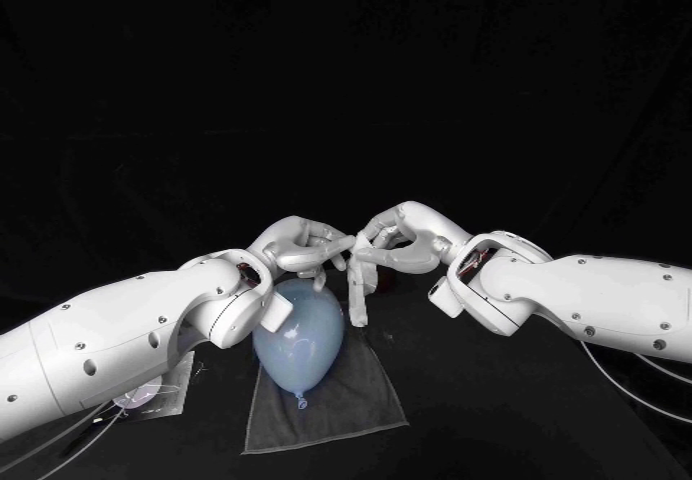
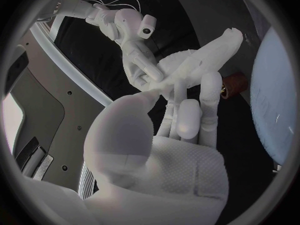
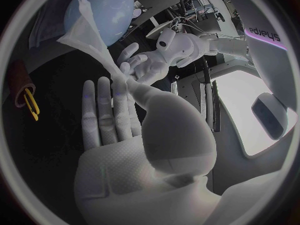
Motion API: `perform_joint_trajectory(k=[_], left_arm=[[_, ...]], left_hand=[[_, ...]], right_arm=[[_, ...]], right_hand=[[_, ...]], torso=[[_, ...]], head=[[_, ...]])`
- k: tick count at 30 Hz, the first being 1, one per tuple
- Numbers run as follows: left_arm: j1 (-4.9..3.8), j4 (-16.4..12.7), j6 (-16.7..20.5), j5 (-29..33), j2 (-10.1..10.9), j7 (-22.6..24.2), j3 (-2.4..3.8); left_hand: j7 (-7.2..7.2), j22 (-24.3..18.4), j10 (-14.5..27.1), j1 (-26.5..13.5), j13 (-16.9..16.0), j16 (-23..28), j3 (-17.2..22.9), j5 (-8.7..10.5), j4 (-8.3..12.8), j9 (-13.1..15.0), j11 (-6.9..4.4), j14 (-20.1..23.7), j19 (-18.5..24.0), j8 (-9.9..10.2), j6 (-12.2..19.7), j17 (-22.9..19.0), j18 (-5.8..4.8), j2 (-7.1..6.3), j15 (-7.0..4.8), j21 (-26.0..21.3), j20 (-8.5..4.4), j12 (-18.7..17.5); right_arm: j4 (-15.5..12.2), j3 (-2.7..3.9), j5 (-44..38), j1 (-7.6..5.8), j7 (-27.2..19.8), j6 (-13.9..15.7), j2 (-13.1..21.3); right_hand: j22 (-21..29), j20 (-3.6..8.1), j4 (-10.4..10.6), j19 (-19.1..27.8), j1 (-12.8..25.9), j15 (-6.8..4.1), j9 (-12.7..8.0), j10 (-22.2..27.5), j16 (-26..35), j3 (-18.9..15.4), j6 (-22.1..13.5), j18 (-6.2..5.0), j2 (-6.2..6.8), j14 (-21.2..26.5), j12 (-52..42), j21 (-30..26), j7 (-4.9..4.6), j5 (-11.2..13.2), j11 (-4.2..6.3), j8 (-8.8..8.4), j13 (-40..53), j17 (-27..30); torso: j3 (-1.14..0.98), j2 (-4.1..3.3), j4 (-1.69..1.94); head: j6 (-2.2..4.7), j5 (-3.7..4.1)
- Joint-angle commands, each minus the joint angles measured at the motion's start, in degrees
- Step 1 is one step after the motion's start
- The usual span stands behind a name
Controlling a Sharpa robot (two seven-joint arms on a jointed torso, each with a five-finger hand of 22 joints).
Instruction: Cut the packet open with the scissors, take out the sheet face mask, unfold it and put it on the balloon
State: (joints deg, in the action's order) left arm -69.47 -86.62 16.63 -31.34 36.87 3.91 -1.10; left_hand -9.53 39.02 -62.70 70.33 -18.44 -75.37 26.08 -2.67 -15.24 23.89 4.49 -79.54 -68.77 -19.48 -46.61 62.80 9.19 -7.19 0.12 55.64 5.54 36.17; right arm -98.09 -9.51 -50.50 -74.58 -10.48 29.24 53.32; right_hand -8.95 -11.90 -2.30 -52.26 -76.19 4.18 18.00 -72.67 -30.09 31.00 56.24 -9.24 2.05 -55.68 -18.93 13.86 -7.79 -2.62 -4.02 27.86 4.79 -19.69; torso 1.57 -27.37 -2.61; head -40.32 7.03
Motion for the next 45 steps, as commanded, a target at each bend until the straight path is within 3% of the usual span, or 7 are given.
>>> perform_joint_trajectory(k=[1, 6, 12, 21, 25, 28, 45], left_arm=[[-0.01, -0.3, -2.7, 0.9, 0.0, 2.2, 0.06], [-0.01, -0.3, -3.0, 0.9, -0.1, 2.2, 0.06], [-0.01, -0.1, -2.7, 0.5, -0.1, 1.7, 0.06], [-0.01, 0.2, -2.1, -0.6, -0.3, 1.0, 0.06], [-0.01, 0.4, -1.5, -0.8, -0.2, 1.0, 0.06], [-0.02, 0.6, -1.0, -0.7, 0.0, 1.0, 0.06], [-0.04, 1.6, -0.5, -0.2, 1.2, 0.3, 0.05]], left_hand=[[-0.06, 0.0, 0.3, -1.2, -0.3, -0.1, -1.7, -0.1, -1.3, -0.1, 0.33, 0.2, 0.7, 0.5, -0.5, -0.1, -0.06, 0.03, 0.49, 0.3, 0.06, 0.3], [0.11, 0.3, 0.4, -1.6, -0.6, -0.2, -4.0, -0.07, -1.3, -0.2, 0.21, 0.2, 1.0, 0.8, -1.2, 0.0, -0.03, -0.75, 0.43, 0.6, 0.06, 0.3], [0.51, 2.0, 0.1, 3.3, -1.0, -1.1, -4.6, -0.11, 0.7, -0.1, -0.27, -0.4, 0.3, 0.8, -2.4, 1.3, -0.26, -1.18, 0.01, 2.0, -0.24, 0.4], [1.55, 3.7, 0.1, 14.6, -0.9, -2.4, 3.2, -0.16, 8.7, 0.8, -1.29, -1.4, 0.1, -0.7, -6.5, 3.1, -0.41, 2.81, -0.99, 3.7, -1.19, -0.8], [1.61, 5.0, -1.3, 14.0, -0.8, -2.9, 7.9, -0.12, 10.1, 1.4, -1.35, -1.8, 0.0, -1.3, -6.8, 4.0, -0.58, 3.94, -1.03, 5.0, -1.34, -1.3], [1.66, 5.7, -2.1, 11.6, -0.7, -3.0, 11.6, -0.08, 11.0, 2.1, -1.39, -1.9, 0.2, -1.9, -6.7, 4.1, -0.62, 3.27, -1.05, 5.8, -1.34, -1.9], [1.69, 7.0, -2.8, 8.4, -1.1, -2.9, 16.2, -0.16, 12.8, 3.2, -1.43, -1.9, 0.2, -2.6, -6.3, 3.9, -0.73, 2.75, -1.12, 7.1, -1.38, -2.4]], right_arm=[[0.1, 0.07, 0.0, -0.02, -0.1, -0.3, -0.1], [0.0, 0.07, 0.1, -0.02, -0.1, -0.2, -0.1], [-0.4, 0.07, 0.4, -0.01, -0.4, -0.3, 0.0], [-1.3, 0.07, 1.1, 0.02, -1.1, -0.7, 0.3], [-1.4, 0.07, 1.3, 0.03, -1.1, -0.9, 0.4], [-1.3, 0.07, 1.3, 0.04, -1.0, -1.1, 0.4], [-1.2, 0.06, 4.2, 0.04, -1.2, -0.3, 1.3]], right_hand=[[-0.1, 0.0, -0.1, 0.3, 0.2, 0.11, 0.1, 0.2, 0.2, 0.2, 0.2, -1.09, -0.21, -0.1, 0.4, 0.2, 0.36, -0.2, -0.16, 0.17, -0.1, 0.1], [-0.1, 0.0, -0.1, 0.3, 0.2, 0.11, 0.1, 0.2, 0.2, 0.2, 0.2, -1.09, -0.21, -0.1, 0.4, 0.2, 0.36, -0.2, -0.16, 0.17, -0.1, 0.1], [-0.1, 0.0, -0.1, 0.3, 0.2, 0.11, 0.1, 0.2, 0.2, 0.3, 0.2, -1.1, -0.25, -0.1, 0.4, 0.2, 0.35, -0.2, -0.16, 0.18, -0.1, 0.1], [-0.1, 0.0, -0.3, 0.4, 0.1, 0.1, 0.1, 0.2, 0.2, 0.3, 0.1, -1.12, -0.25, -0.1, 0.4, 0.2, 0.36, -0.2, -0.14, 0.19, -0.1, 0.1], [-0.2, 0.0, -0.3, 0.4, 0.1, 0.1, 0.2, 0.2, 0.3, 0.3, 0.1, -1.12, -0.25, -0.2, 0.4, 0.3, 0.36, -0.2, -0.14, 0.2, -0.1, 0.1], [-0.2, 0.0, -0.3, 0.4, 0.1, 0.1, 0.2, 0.2, 0.3, 0.4, 0.2, -1.12, -0.26, -0.2, 0.4, 0.3, 0.36, -0.2, -0.14, 0.21, -0.1, 0.1], [-0.4, 0.03, -0.7, 0.3, 0.1, -0.01, 0.3, -0.2, 0.2, 0.6, 0.3, -1.18, -0.52, -0.5, 0.4, 0.6, 0.41, -0.2, -0.06, 0.38, 0.0, 0.0]], torso=[[-0.03, -0.01, 0.0], [-0.03, 0.0, -0.04], [-0.04, -0.03, -0.04], [-0.01, 0.02, -0.02], [-0.01, 0.03, 0.01], [0.0, 0.01, 0.0], [0.0, 0.02, -0.04]], head=[[0.01, 0.06], [0.0, 0.03], [-0.04, -0.03], [-0.19, -0.06], [-0.26, -0.05], [-0.28, -0.05], [-0.64, -0.27]])
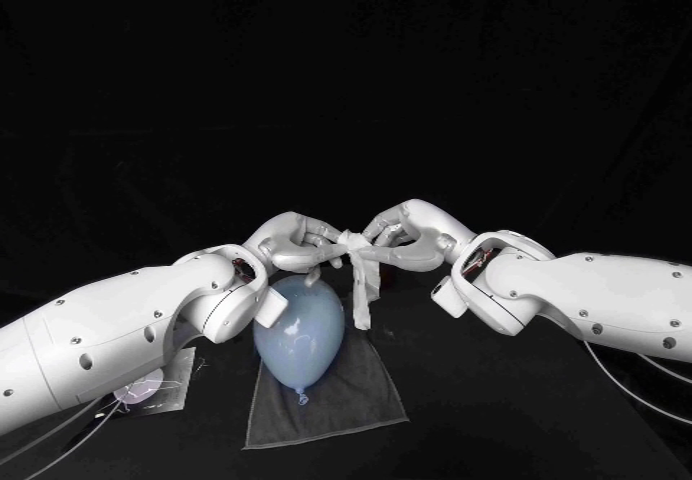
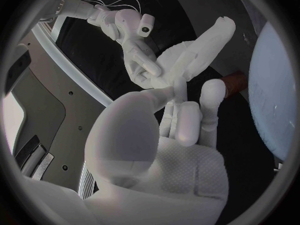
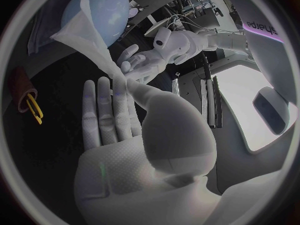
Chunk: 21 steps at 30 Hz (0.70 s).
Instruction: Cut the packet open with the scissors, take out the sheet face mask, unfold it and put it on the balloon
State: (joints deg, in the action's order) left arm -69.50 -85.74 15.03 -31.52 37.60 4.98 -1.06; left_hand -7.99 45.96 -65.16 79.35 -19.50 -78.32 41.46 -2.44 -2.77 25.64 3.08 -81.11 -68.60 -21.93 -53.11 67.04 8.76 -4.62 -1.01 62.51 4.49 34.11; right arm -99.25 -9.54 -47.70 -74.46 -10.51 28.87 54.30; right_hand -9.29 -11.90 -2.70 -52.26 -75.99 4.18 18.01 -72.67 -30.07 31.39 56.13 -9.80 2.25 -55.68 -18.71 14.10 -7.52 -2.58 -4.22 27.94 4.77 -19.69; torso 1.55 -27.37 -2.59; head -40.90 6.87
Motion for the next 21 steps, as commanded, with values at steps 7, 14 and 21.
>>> perform_joint_trajectory(k=[7, 14, 21], left_arm=[[-0.01, 0.9, 0.9, 0.0, 0.7, -0.7, 0.01], [-0.01, 1.0, 0.5, 0.0, 0.8, -0.7, 0.0], [-0.01, 1.1, -1.2, 0.1, 0.8, -0.4, 0.0]], left_hand=[[-0.05, 0.4, 0.0, -1.7, -0.2, 0.1, 2.6, -0.41, 0.7, 1.6, 0.16, -0.3, 0.1, -0.1, 0.8, -0.5, -0.34, 0.54, 0.13, 0.6, -0.26, -0.6], [-0.71, 0.6, 1.0, -3.3, -0.3, 0.3, 5.5, -0.39, 0.9, 1.5, 0.74, -0.1, 0.5, 0.7, 2.3, -0.9, -0.35, 0.94, 0.59, 0.9, 0.09, -1.3], [-1.63, -2.4, 3.1, -4.6, 0.1, 2.2, 8.0, -0.37, 0.3, 1.3, 1.66, 1.7, 2.8, 1.8, 4.3, -4.3, 0.21, 2.46, 1.33, -1.0, 0.71, -2.6]], right_arm=[[0.2, 0.09, 2.0, -0.08, -1.0, -0.2, 0.4], [0.1, 0.09, 2.1, -0.08, -0.8, 0.4, 0.3], [0.2, 0.09, 2.5, -0.08, -0.6, 1.0, 0.3]], right_hand=[[-0.1, 0.05, -0.3, 0.3, 0.0, -0.03, 0.3, -0.3, 0.2, 0.2, 0.5, -0.62, -0.81, -0.6, 0.2, 0.4, 0.14, -0.2, 0.14, 0.32, 0.0, 0.0], [-0.2, 0.06, -0.3, 0.3, 0.0, -0.05, 0.3, -0.4, 0.2, 0.3, 0.5, -0.62, -0.93, -0.6, 0.2, 0.5, 0.15, -0.2, 0.16, 0.34, 0.0, 0.0], [-0.4, 0.13, -0.5, 0.2, 0.2, -0.11, 0.3, -0.6, 0.2, 0.4, 0.6, -0.64, -1.14, -0.9, 0.1, 0.8, 0.18, -0.2, 0.2, 0.39, 0.1, 0.0]], torso=[[-0.02, -0.03, -0.03], [-0.01, -0.01, -0.05], [-0.01, -0.01, -0.03]], head=[[-0.06, -0.2], [-0.15, -0.21], [-0.27, -0.21]])
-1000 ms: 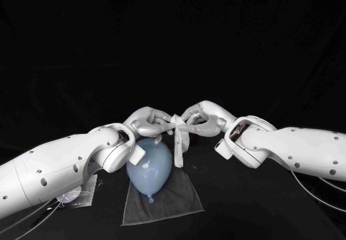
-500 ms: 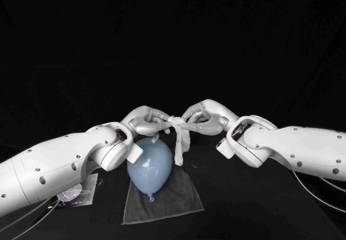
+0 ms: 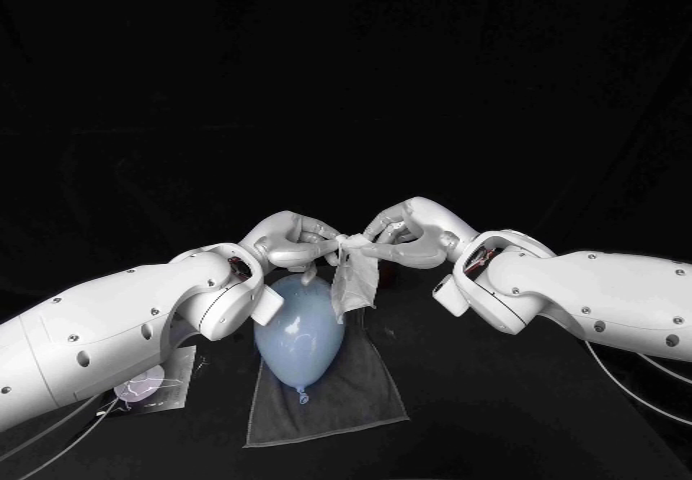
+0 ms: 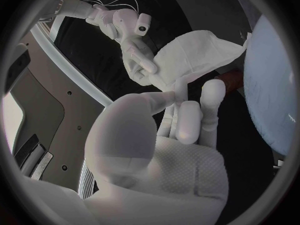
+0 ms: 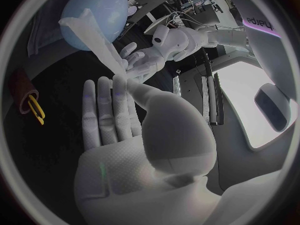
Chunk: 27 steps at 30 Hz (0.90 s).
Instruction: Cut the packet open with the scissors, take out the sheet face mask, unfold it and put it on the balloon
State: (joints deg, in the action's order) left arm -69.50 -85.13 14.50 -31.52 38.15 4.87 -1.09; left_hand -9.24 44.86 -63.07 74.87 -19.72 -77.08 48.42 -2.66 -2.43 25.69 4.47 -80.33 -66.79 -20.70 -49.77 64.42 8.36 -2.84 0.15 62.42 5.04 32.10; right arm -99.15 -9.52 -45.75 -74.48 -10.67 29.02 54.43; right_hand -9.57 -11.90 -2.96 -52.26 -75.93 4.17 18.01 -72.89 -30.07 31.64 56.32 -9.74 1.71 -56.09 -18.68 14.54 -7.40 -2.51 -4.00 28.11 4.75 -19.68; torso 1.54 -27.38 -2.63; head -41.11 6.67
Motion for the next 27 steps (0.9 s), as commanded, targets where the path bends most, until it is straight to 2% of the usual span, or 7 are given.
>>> perform_joint_trajectory(k=[1, 6, 14, 18, 21, 22, 27], left_arm=[[-0.01, 0.5, -0.9, 0.1, 0.3, -0.3, 0.03], [-0.02, 0.5, -1.5, 0.3, 0.3, -0.4, 0.03], [-0.02, 1.4, -2.6, 1.1, 0.3, -0.7, 0.01], [-0.02, 2.0, -2.7, 1.2, 0.3, -1.6, 0.01], [-0.02, 2.3, -2.5, 0.7, 0.2, -2.3, 0.01], [-0.02, 2.3, -2.6, 0.0, 0.2, -2.4, 0.01], [-0.02, 2.4, -3.5, -2.2, -0.1, -2.1, 0.01]], left_hand=[[-0.49, -1.3, 1.2, -0.3, 0.4, 1.1, 1.3, -0.14, -0.1, 1.2, 0.37, 1.1, 1.1, 0.7, 1.1, -1.8, 0.61, 0.79, 0.28, -1.0, 0.25, -0.7], [-1.65, -2.7, 2.8, -1.4, 0.5, 1.8, 3.1, -0.13, -0.6, 0.5, 1.36, 1.9, 2.3, 2.4, 3.9, -3.2, 0.86, 1.17, 1.11, -1.9, 0.97, -1.2], [-2.5, -3.7, 4.7, -4.1, 0.0, 2.0, 3.0, -0.13, -0.7, 0.0, 2.14, 2.5, 3.3, 3.5, 5.6, -3.7, 1.1, -0.3, 1.88, -2.5, 1.82, -0.3], [-2.62, -2.9, 4.7, -9.9, -1.6, 1.2, 0.0, -0.11, -3.4, -0.4, 2.32, 2.2, 2.9, 3.9, 5.8, -2.9, 0.92, -3.47, 2.23, -2.1, 2.29, 2.5], [-2.17, -2.7, 4.8, -14.7, -3.0, 0.4, -7.0, -0.04, -5.9, -0.4, 2.09, 1.9, 2.6, 3.6, 5.5, -2.1, 0.89, -7.41, 2.17, -2.0, 2.41, 5.1], [-1.75, -2.5, 4.9, -13.8, -3.7, 0.0, -9.3, -0.11, -4.5, -0.3, 1.77, 1.6, 2.4, 3.3, 5.0, -1.5, 0.87, -9.75, 1.92, -2.0, 2.26, 6.2], [0.11, -4.5, 6.6, -9.0, -5.4, 0.1, -15.7, -0.08, -1.4, 0.6, 0.42, 2.5, 3.3, 1.0, 1.8, -2.2, 1.15, -12.5, 0.84, -3.4, 1.28, 8.9]], right_arm=[[0.1, 0.07, 0.7, -0.07, -0.5, 0.9, 0.1], [0.1, 0.07, 1.7, -0.07, -0.6, 1.5, 0.1], [-0.2, 0.08, 5.0, -0.07, -1.3, 2.5, 0.3], [-0.6, 0.08, 6.5, -0.07, -1.8, 2.5, 0.5], [-0.8, 0.09, 7.1, -0.07, -1.9, 2.5, 0.6], [-0.9, 0.09, 7.3, -0.07, -1.9, 2.4, 0.7], [-1.0, 0.09, 7.8, -0.07, -1.9, 2.3, 0.7]], right_hand=[[-0.1, 0.13, -0.2, 0.2, 0.1, -0.1, 0.3, -0.4, 0.2, 0.1, 0.4, -0.7, -0.59, -0.5, 0.1, 0.3, 0.06, -0.3, -0.02, 0.22, 0.1, 0.0], [-0.2, 0.18, -0.3, 0.2, 0.2, -0.15, 0.3, -0.6, 0.2, 0.2, 0.5, -0.71, -0.68, -0.6, 0.0, 0.5, 0.09, -0.3, 0.02, 0.25, 0.1, 0.0], [-0.3, 0.21, -0.3, 0.2, 0.3, -0.18, 0.3, -0.6, 0.1, 0.2, 0.5, -0.7, -0.77, -0.7, 0.0, 0.6, 0.11, -0.3, 0.04, 0.27, 0.2, 0.0], [-0.3, 0.22, -0.4, 0.2, 0.3, -0.19, 0.4, -0.7, 0.2, 0.2, 0.5, -0.7, -0.8, -0.7, 0.0, 0.6, 0.11, -0.3, 0.05, 0.27, 0.2, 0.0], [-0.3, 0.23, -0.4, 0.2, 0.3, -0.19, 0.4, -0.7, 0.2, 0.2, 0.5, -0.7, -0.82, -0.7, 0.0, 0.7, 0.11, -0.3, 0.05, 0.27, 0.2, 0.0], [-0.3, 0.23, -0.4, 0.2, 0.3, -0.19, 0.4, -0.7, 0.2, 0.2, 0.5, -0.7, -0.82, -0.7, 0.0, 0.7, 0.11, -0.3, 0.05, 0.27, 0.2, 0.0], [-0.3, 0.24, -0.4, 0.2, 0.3, -0.21, 0.4, -0.7, 0.2, 0.3, 0.5, -0.7, -0.86, -0.7, 0.0, 0.7, 0.11, -0.3, 0.06, 0.27, 0.2, 0.0]], torso=[[0.0, 0.01, -0.02], [0.0, 0.02, -0.03], [-0.01, 0.0, 0.0], [-0.04, 0.01, -0.02], [-0.06, -0.01, 0.01], [-0.06, -0.01, 0.0], [-0.01, -0.02, -0.04]], head=[[-0.07, -0.01], [-0.08, 0.0], [0.02, 0.16], [0.0, 0.19], [-0.08, 0.2], [-0.14, 0.21], [-0.26, 0.22]])
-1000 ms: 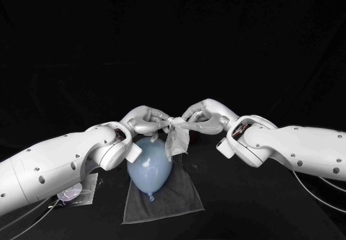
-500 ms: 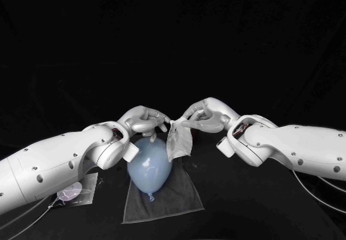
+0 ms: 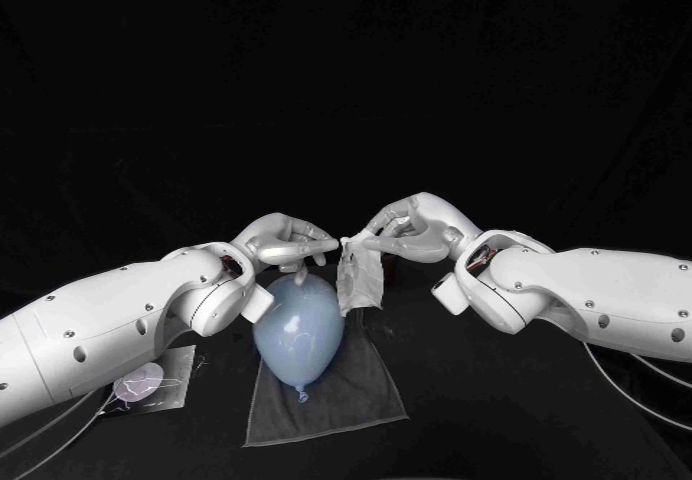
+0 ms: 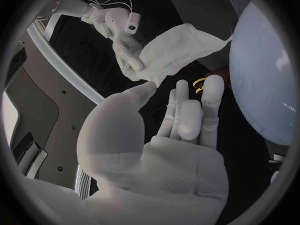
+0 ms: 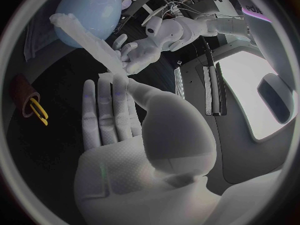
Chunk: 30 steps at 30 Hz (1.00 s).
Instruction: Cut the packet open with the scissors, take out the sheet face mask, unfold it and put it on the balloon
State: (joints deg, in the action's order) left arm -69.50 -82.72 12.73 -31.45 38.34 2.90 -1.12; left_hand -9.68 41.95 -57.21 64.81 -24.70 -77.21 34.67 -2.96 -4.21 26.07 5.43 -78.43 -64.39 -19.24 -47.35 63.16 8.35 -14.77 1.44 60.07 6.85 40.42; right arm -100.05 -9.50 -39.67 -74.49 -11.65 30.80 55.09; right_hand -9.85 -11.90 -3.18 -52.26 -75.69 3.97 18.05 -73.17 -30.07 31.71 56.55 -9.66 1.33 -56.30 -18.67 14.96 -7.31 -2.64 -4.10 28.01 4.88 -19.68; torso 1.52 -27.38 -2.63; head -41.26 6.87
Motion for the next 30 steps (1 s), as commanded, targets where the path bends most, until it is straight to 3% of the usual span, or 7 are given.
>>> perform_joint_trajectory(k=[1, 3, 7, 10, 12, 23, 30], left_arm=[[-0.02, 0.0, -2.1, -2.5, -0.4, 0.2, 0.04], [-0.01, -0.1, -2.6, -2.8, -0.5, 0.9, 0.04], [-0.01, -0.2, -3.5, -3.7, -0.8, 2.1, 0.05], [0.0, -0.5, -3.7, -5.1, -0.9, 2.6, 0.05], [0.0, -0.6, -3.5, -5.8, -1.0, 2.6, 0.05], [0.0, -0.1, -0.6, -7.3, -2.0, 2.2, 0.06], [0.0, 0.5, 1.1, -6.8, -2.5, 2.2, 0.07]], left_hand=[[0.73, -2.9, 1.4, 1.4, -0.7, 0.6, -3.5, 0.21, 0.2, 0.2, -0.64, 1.4, 1.8, -0.6, -0.7, -1.7, 1.36, -0.63, -0.59, -2.2, -0.67, 0.9], [1.09, -7.1, 2.4, 0.2, -1.0, 2.0, -6.3, 0.3, -0.9, 0.2, -0.74, 3.4, 4.6, -0.9, -1.1, -4.2, 2.0, -1.37, -0.58, -5.3, -0.66, 1.2], [1.18, -8.6, 3.4, -0.2, -1.6, 2.3, -10.4, 0.29, -2.4, 0.2, -0.82, 4.5, 5.6, -1.2, -1.2, -4.7, 2.17, -1.56, -0.59, -6.8, -0.67, 2.1], [0.8, -9.0, 5.0, 3.0, -2.6, 1.8, -18.6, 0.3, -4.5, 0.2, -0.43, 5.1, 5.4, -1.6, -0.5, -4.6, 2.14, -0.15, -0.31, -7.6, -0.5, 3.7], [0.74, -8.9, 5.4, 5.5, -3.0, 1.3, -21.0, 0.26, -4.9, 0.2, -0.42, 4.8, 5.1, -1.9, -0.2, -4.0, 2.14, 0.92, -0.26, -7.5, -0.42, 4.6], [0.94, -4.8, 4.6, 12.5, -3.9, -1.3, -21.1, 0.23, -4.3, 0.0, -0.83, 2.3, 2.2, -2.7, -0.1, -0.3, 1.49, 4.16, -0.59, -4.4, -0.67, 7.2], [2.37, -0.5, 3.2, 17.0, -3.9, -3.1, -16.9, 0.18, -3.8, -0.2, -2.24, -0.1, -0.6, -3.9, -3.3, 3.0, 0.85, 8.6, -1.77, -1.1, -1.57, 8.2]], right_arm=[[-0.1, 0.08, 1.7, -0.06, -0.8, 0.5, 0.0], [-0.1, 0.08, 1.8, -0.06, -0.8, 0.4, 0.0], [0.1, 0.08, 2.0, -0.06, -0.6, 0.3, -0.1], [0.2, 0.08, 2.1, -0.06, -0.5, 0.2, -0.2], [0.1, 0.08, 2.1, -0.06, -0.5, 0.2, -0.2], [-1.0, 0.07, 2.1, -0.06, -0.5, -0.6, -0.1], [-1.7, 0.07, 2.1, -0.06, -0.3, -1.3, 0.0]], right_hand=[[-0.1, 0.24, -0.2, 0.2, 0.0, -0.01, 0.3, -0.4, 0.2, 0.2, 0.3, -0.78, -0.48, -0.5, 0.0, 0.3, 0.03, -0.1, 0.17, 0.37, 0.1, 0.0], [-0.1, 0.24, -0.2, 0.2, 0.0, -0.01, 0.3, -0.4, 0.2, 0.2, 0.3, -0.78, -0.48, -0.5, 0.0, 0.3, 0.03, -0.1, 0.17, 0.37, 0.1, 0.0], [-0.1, 0.26, -0.3, 0.2, 0.0, -0.02, 0.3, -0.4, 0.2, 0.2, 0.3, -0.78, -0.48, -0.6, 0.0, 0.3, 0.03, -0.1, 0.17, 0.37, 0.1, 0.0], [-0.1, 0.26, -0.3, 0.2, 0.0, -0.02, 0.3, -0.4, 0.2, 0.2, 0.3, -0.78, -0.48, -0.6, 0.0, 0.3, 0.03, -0.1, 0.17, 0.37, 0.1, 0.0], [-0.1, 0.28, -0.3, 0.2, 0.0, -0.04, 0.3, -0.5, 0.2, 0.2, 0.3, -0.78, -0.48, -0.6, 0.0, 0.4, 0.04, -0.1, 0.19, 0.38, 0.1, 0.0], [-0.2, 0.3, -0.4, 0.2, 0.0, -0.05, 0.3, -0.5, 0.2, 0.2, 0.3, -0.78, -0.5, -0.6, 0.0, 0.4, 0.04, -0.1, 0.19, 0.39, 0.1, 0.0], [-0.2, 0.32, -0.5, 0.2, 0.0, -0.06, 0.3, -0.5, 0.2, 0.3, 0.3, -0.78, -0.5, -0.7, 0.0, 0.5, 0.05, -0.1, 0.2, 0.4, 0.1, 0.0]], torso=[[0.02, -0.03, -0.06], [0.04, -0.02, -0.07], [0.03, -0.01, -0.01], [0.04, -0.01, 0.01], [0.04, 0.0, 0.02], [0.03, -0.01, -0.03], [0.02, 0.04, -0.03]], head=[[-0.11, 0.04], [-0.14, 0.07], [-0.18, 0.12], [-0.15, 0.17], [-0.16, 0.16], [-0.08, 0.01], [-0.15, -0.01]])
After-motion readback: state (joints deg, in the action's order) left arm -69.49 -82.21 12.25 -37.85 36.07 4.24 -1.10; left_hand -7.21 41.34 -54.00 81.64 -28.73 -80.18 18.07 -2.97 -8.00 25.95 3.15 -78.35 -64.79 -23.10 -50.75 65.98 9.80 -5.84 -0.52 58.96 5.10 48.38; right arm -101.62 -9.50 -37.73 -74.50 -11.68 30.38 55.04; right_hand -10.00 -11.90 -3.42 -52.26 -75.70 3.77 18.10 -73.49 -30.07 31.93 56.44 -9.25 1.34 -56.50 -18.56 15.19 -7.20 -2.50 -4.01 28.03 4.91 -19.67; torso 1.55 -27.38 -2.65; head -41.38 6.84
